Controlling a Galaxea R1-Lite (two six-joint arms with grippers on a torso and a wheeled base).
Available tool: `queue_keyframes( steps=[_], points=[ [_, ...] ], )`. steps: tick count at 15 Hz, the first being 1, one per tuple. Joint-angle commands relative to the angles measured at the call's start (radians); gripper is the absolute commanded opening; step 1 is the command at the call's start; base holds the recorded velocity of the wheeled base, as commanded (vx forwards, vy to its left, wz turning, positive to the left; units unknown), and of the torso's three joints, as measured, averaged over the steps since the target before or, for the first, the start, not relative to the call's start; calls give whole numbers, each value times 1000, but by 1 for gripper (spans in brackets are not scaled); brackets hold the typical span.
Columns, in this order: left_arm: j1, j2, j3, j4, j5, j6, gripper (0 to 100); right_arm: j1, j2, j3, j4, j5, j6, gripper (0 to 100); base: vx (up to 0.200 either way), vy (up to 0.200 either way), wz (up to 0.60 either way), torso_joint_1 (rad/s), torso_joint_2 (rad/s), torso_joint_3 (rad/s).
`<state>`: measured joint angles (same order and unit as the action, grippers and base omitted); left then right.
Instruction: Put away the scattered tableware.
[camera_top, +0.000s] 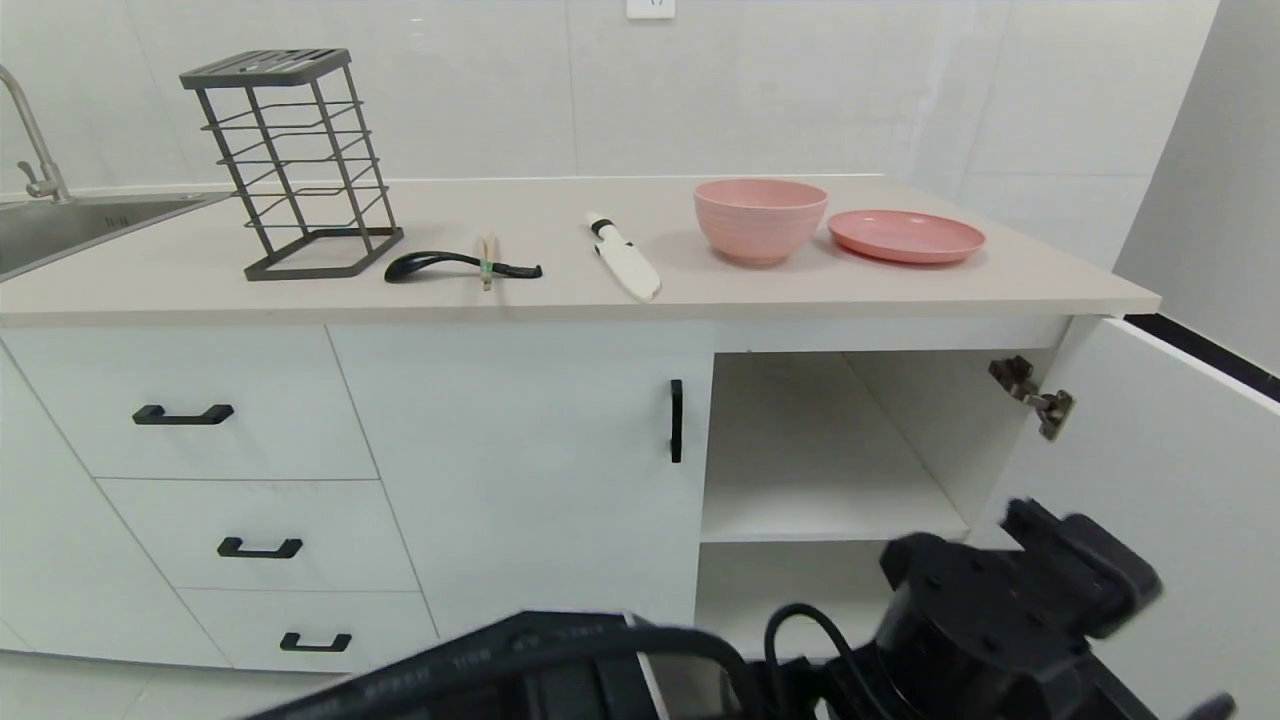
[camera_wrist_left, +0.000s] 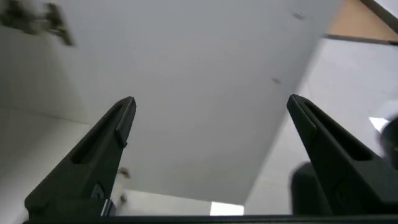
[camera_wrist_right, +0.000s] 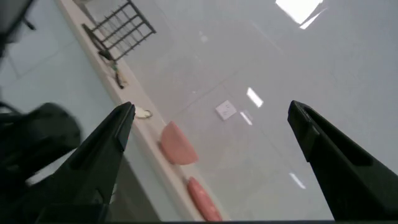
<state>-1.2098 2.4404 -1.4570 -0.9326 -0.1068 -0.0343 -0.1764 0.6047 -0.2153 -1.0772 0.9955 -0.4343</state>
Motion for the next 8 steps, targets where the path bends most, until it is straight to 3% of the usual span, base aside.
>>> queue_keyframes(
  steps=[1,6,8],
  points=[
    [79,-103,72,-2,9,4,100,61,40,91,13,2,-6,100,0,0,0,0,0,0],
    [173,-380,429,-46,24,11,100,83,49,131,97,3,-54,100,0,0,0,0,0,0],
    [231,-574,547,-40,105,11,100,132,49,172,109,3,-54,100,0,0,0,0,0,0]
  ],
)
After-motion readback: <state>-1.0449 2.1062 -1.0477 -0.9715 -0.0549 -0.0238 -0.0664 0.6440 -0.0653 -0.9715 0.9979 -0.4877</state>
